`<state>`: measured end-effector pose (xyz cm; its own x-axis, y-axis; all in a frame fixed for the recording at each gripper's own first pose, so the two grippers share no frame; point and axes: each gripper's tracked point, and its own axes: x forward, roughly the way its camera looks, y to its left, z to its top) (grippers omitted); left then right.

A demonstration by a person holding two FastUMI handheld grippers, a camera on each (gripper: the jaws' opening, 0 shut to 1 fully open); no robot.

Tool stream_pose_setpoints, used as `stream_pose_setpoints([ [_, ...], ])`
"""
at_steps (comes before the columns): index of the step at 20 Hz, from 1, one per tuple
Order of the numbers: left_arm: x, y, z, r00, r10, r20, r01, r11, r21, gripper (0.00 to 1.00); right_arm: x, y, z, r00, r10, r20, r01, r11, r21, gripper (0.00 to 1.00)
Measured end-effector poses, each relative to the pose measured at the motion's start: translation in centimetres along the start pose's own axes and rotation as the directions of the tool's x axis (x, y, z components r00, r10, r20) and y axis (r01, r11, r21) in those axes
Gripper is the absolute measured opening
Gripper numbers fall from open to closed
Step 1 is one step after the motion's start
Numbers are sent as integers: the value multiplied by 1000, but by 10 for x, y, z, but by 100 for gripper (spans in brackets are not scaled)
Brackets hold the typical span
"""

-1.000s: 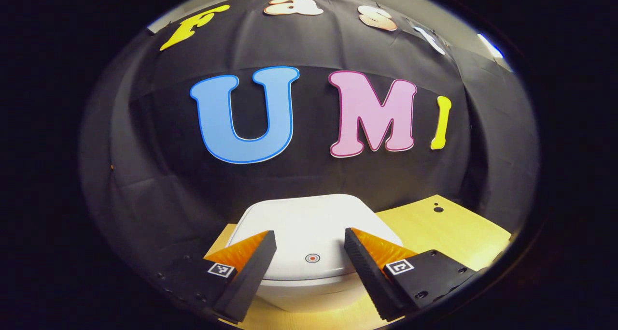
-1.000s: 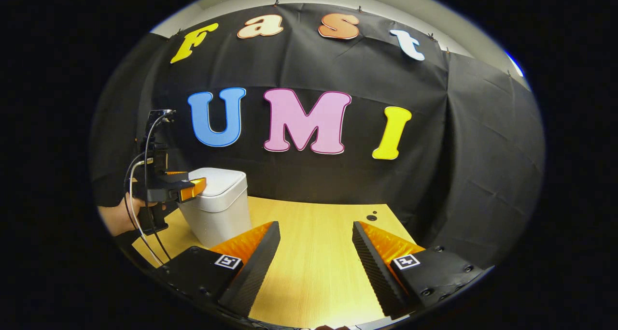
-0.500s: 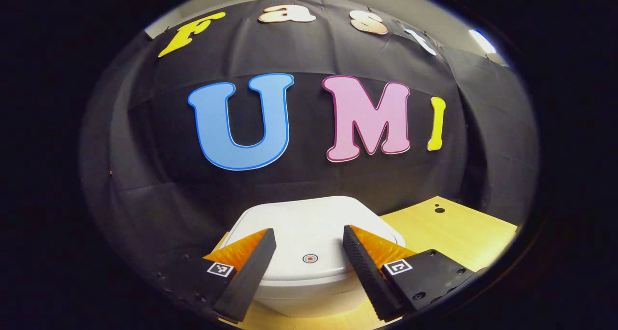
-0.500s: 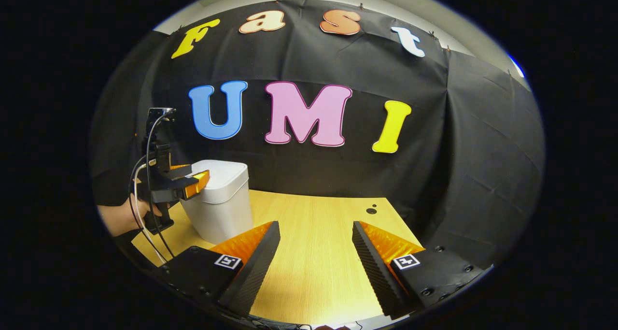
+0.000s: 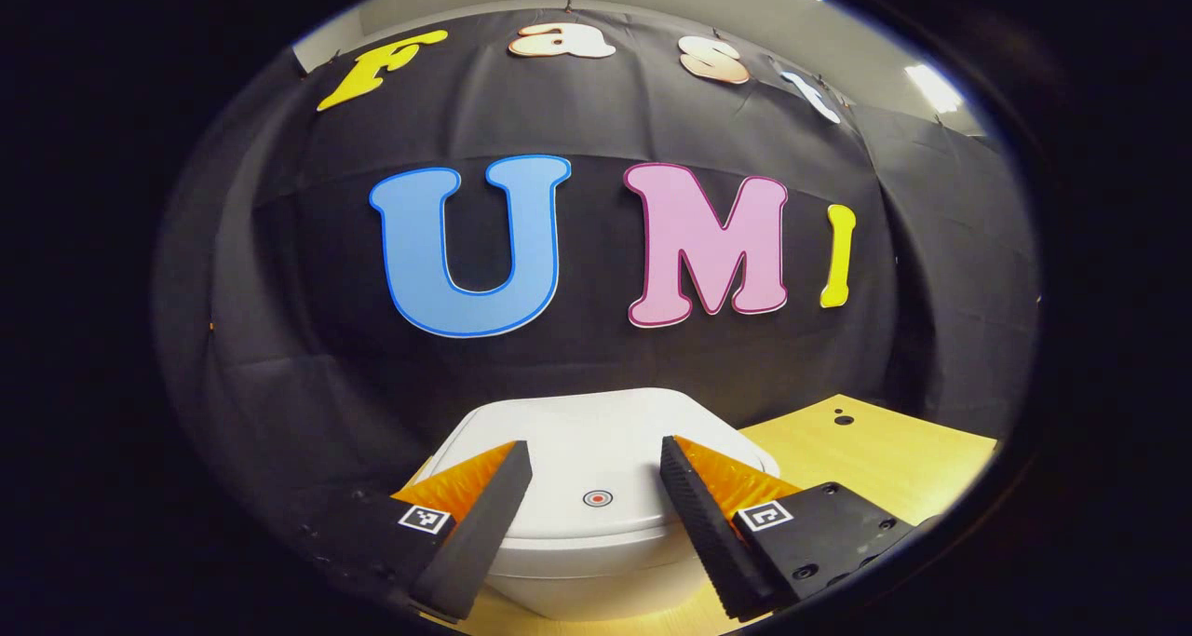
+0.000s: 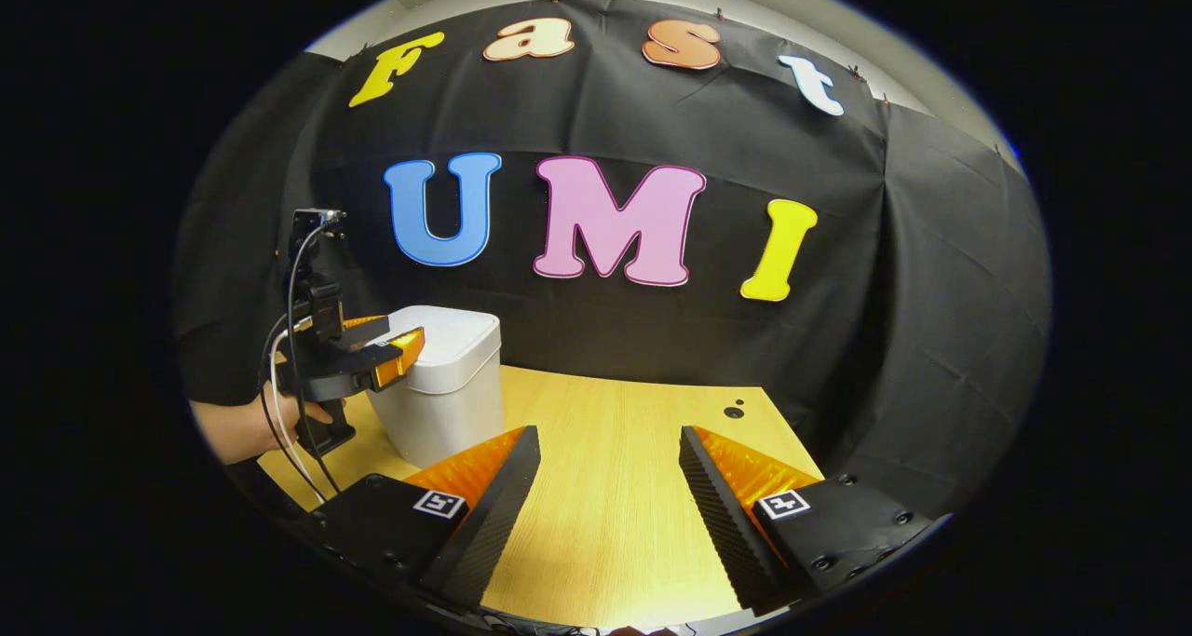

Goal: Press the lid of the desktop garbage bin to open it, pick up the crumpled paper on the desktop and throw it into the bin, then pick up the pop can on the desktop and drop it into the bin, and finally close the garbage bin lid.

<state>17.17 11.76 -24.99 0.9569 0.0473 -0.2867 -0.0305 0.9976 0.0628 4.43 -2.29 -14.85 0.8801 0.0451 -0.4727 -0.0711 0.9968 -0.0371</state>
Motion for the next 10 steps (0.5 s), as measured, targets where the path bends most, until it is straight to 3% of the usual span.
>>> stream_pose_setpoints([
  [5, -1, 3, 13, 1000, 26, -1, -26, 997, 74, 94, 4, 2, -9, 999, 33, -21, -33, 999, -1, 97],
  [10, -5, 9, 12, 997, 67, -28, -65, 997, 47, 95, 7, -3, -8, 998, 61, -13, -61, 998, 6, 98],
])
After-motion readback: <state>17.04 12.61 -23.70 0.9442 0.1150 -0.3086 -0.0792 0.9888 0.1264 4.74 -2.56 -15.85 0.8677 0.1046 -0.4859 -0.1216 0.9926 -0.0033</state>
